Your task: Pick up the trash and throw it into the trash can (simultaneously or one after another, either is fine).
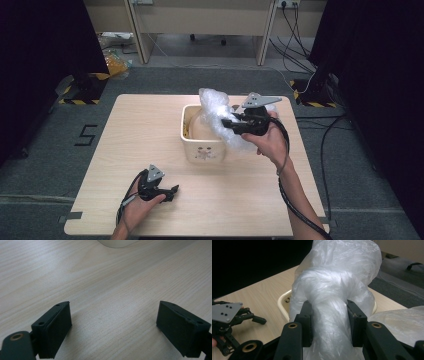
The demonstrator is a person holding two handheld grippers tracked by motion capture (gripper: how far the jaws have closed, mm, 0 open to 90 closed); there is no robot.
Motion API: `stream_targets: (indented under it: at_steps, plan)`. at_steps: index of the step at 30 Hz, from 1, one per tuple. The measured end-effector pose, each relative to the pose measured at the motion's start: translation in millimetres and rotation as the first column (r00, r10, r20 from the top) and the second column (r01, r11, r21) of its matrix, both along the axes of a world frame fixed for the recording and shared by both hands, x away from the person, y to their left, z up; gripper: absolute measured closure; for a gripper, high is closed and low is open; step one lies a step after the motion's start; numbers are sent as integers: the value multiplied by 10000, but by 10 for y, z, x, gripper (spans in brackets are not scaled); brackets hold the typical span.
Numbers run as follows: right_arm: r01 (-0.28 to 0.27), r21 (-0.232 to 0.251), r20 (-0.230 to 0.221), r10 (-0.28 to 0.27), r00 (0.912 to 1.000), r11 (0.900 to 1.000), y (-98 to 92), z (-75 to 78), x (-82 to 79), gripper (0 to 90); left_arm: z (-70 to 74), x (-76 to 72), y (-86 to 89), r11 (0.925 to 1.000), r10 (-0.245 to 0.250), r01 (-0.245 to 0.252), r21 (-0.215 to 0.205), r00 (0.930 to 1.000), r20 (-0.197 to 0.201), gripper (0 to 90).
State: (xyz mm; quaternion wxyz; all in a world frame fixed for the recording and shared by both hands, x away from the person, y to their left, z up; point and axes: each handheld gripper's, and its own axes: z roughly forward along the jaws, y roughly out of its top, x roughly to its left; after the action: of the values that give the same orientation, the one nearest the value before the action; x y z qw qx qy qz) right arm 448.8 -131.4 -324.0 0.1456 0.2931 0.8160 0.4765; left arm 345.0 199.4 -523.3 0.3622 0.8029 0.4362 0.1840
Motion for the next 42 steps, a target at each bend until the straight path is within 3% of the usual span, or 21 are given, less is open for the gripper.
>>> stream_targets:
  at_steps: [10, 21, 34, 42]
  plan:
    - [-86, -240, -103, 84, 9999, 9997, 264, 32, 204, 641, 2, -1, 0, 10000, -8, 8, 1, 10000, -34, 119]
    - [-370, -712, -415, 341, 9986, 9968, 545, -45, 393, 642, 2, -1, 0, 10000, -5, 5, -1, 10000, -36, 119]
    - [-706, -1459, -1244, 525, 9908, 9868, 835, -289, 644, 647, 3, -2, 1, 10000, -13, 13, 9, 10000, -54, 119]
    - [-1097, -2216, -1680, 729, 9831, 9689, 966, -495, 722, 662, 4, -2, 1, 10000, -10, 10, 12, 10000, -56, 119]
